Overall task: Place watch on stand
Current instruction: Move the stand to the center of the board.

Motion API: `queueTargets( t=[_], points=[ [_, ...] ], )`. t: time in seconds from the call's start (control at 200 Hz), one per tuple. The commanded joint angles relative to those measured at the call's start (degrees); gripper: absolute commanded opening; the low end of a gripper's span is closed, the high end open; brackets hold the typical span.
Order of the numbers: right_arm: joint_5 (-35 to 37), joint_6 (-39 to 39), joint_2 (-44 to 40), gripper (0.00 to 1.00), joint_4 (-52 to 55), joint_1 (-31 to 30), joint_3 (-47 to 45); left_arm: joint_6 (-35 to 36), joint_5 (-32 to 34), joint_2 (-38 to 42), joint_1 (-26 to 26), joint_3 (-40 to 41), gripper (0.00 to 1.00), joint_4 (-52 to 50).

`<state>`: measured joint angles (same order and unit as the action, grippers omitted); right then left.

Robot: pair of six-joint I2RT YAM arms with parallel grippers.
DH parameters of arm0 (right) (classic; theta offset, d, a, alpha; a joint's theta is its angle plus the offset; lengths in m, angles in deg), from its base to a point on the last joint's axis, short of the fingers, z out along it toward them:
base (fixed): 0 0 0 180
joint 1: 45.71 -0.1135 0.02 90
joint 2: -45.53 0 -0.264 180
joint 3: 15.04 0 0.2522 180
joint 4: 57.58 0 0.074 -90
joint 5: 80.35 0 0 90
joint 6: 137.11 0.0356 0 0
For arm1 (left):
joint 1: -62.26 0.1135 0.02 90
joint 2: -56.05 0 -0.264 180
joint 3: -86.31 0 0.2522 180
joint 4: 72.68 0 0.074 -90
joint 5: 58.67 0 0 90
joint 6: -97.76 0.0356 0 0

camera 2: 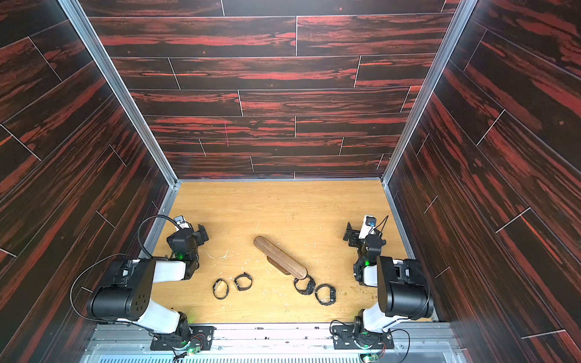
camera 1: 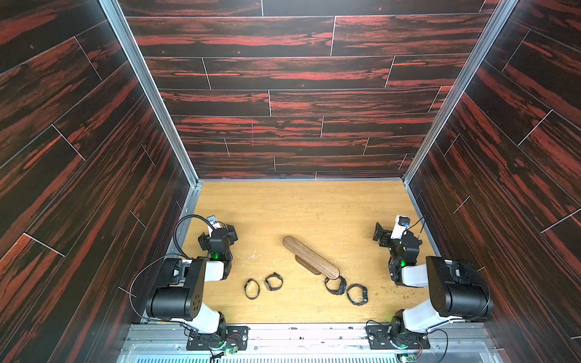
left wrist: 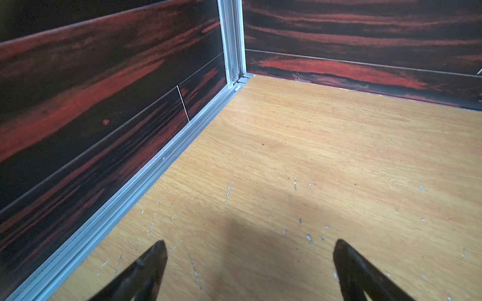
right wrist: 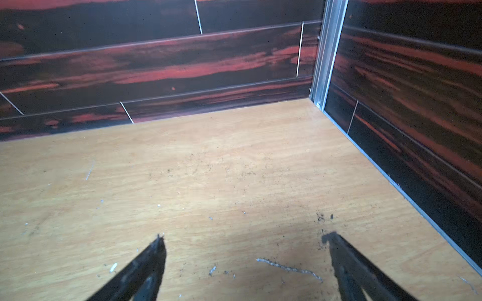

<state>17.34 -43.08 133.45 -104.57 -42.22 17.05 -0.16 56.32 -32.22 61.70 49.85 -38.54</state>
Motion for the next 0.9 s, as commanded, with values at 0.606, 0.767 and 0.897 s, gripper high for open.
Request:
queueTargets(
  t=[0.606,0.767,0.897],
  points=[
    [24.3,6.4,-13.9,0.97,61.7,-32.3,26.9,-33.0,19.5,12.6,-1.0,-34.2,1.0,-70.9],
    [20.5,7.7,-16.3,0.82,70.6,-41.2,28.4,-29.0,7.8,13.5,-1.0,-34.5,0.98,-67.4],
    [12.6,11.8,-20.0,0.54,77.8,-45.6,29.0,-28.0,-2.7,14.2,-1.0,-34.5,0.85,-67.1]
  ],
)
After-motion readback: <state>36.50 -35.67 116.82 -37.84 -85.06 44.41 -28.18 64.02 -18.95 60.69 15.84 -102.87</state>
